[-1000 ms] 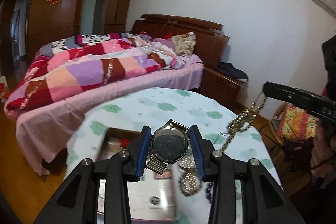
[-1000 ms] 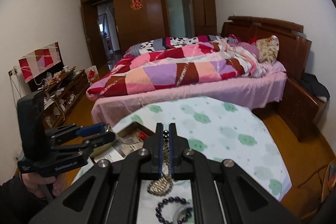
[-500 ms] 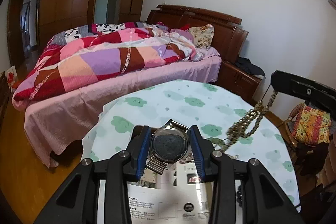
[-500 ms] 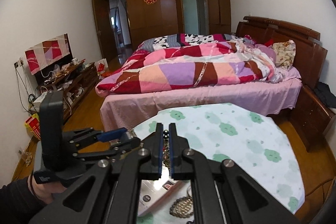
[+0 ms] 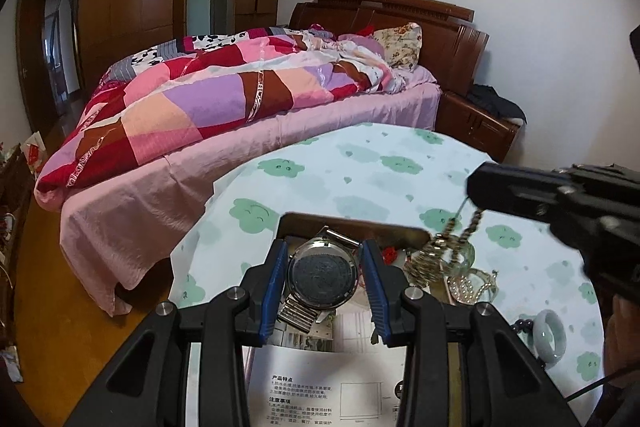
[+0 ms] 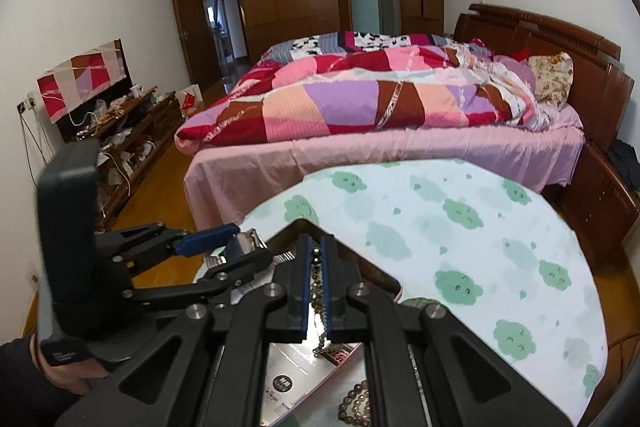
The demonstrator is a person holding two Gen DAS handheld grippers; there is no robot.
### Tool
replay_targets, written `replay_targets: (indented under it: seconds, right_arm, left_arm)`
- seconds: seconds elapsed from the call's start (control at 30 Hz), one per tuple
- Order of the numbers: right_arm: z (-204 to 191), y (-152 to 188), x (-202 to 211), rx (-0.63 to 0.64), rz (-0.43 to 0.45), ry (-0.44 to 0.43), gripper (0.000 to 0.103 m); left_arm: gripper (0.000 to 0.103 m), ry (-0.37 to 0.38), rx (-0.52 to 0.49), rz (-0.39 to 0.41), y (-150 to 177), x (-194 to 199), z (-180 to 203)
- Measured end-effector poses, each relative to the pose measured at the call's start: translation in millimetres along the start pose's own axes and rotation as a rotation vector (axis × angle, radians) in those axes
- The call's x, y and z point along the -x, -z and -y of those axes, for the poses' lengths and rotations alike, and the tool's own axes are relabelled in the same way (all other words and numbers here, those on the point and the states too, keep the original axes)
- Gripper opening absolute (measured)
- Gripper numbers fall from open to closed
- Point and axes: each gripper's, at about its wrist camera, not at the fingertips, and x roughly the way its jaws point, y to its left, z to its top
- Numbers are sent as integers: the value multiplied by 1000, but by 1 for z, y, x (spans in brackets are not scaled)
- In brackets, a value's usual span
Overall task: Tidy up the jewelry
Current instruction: 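Lower the watch into the tin with the left gripper while the right gripper drops the gold chain in, then grasp the white jade bangle with the right gripper while the left gripper grasps the dark bead bracelet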
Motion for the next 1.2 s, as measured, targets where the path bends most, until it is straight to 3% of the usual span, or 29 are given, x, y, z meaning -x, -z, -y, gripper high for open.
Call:
replay_targets:
  seconds: [0.5, 0.6, 0.67, 0.7, 0.77, 0.9, 1.2]
  right_arm:
    - [20, 35, -40, -80, -137, 8, 8]
    - [24, 37, -42, -102, -144, -1, 10]
    - [26, 38, -42, -109, -147, 9, 23]
    - [28, 38, -41, -114, -144, 10, 28]
    - [31, 39, -38, -126, -136, 14, 49]
    - [37, 45, -22, -136, -133, 24, 51]
    - [69, 80, 45, -167, -125, 69, 69]
  left_arm:
    - [40, -25, -3, -62, 14, -17, -1]
    - [53, -23, 2, -50, 14, -13, 0]
    - [64, -30, -1, -34, 13, -10, 1]
    - [64, -35, 0, -29, 12, -8, 1]
    - [65, -44, 10, -31, 11, -8, 0]
    - [66, -38, 41, -26, 15, 0, -2]
    - [66, -15, 22, 15, 38, 25, 26]
